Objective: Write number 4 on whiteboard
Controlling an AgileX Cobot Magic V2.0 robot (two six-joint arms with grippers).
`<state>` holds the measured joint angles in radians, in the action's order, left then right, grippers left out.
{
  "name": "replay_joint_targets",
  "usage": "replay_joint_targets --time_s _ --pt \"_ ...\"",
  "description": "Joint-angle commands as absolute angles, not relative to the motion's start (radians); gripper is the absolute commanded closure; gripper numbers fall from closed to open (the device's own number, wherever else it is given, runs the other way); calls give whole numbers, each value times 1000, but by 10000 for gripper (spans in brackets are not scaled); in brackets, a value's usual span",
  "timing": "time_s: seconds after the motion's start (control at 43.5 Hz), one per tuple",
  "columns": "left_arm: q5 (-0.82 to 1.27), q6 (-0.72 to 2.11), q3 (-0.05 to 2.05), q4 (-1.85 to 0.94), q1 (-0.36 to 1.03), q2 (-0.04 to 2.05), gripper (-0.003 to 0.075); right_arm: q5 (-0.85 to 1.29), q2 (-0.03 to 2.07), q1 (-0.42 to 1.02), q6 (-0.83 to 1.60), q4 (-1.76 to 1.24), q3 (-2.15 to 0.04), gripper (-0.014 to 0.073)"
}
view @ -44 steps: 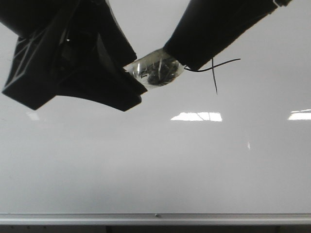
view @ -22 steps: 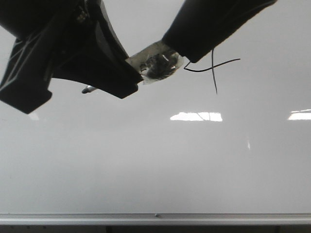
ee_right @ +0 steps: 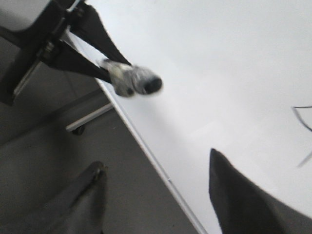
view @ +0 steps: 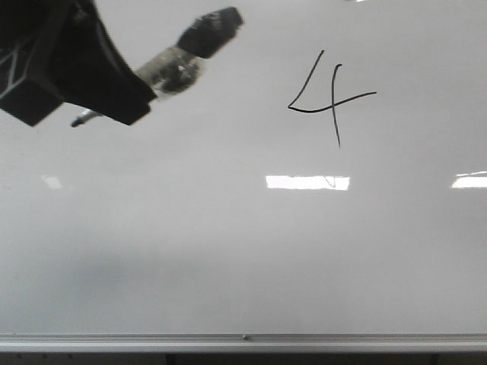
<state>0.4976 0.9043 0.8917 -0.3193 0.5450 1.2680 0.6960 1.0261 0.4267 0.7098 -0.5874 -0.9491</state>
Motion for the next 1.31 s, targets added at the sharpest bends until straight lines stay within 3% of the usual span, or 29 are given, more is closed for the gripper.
replay_joint_targets --time_s 0.0,0.276,0.506,0.828,1.011,1.08,1.287 --pt "447 840 904 -340 434 1216 740 615 913 345 687 -618 -906 111" --pt "445 537 890 -340 42 1204 740 521 665 237 678 -618 -677 111" --pt "425 446 890 -341 -212 1272 740 496 628 237 678 -619 -643 111" --pt "176 432 890 -369 -169 1455 739 480 628 237 678 -619 -643 111" --pt "151 432 893 -369 -150 1517 733 480 628 237 678 -619 -643 111" --pt "151 432 893 -369 -150 1527 691 480 628 237 678 -619 -643 111" --pt "153 432 893 -369 -150 1538 431 480 628 237 678 -619 -643 111"
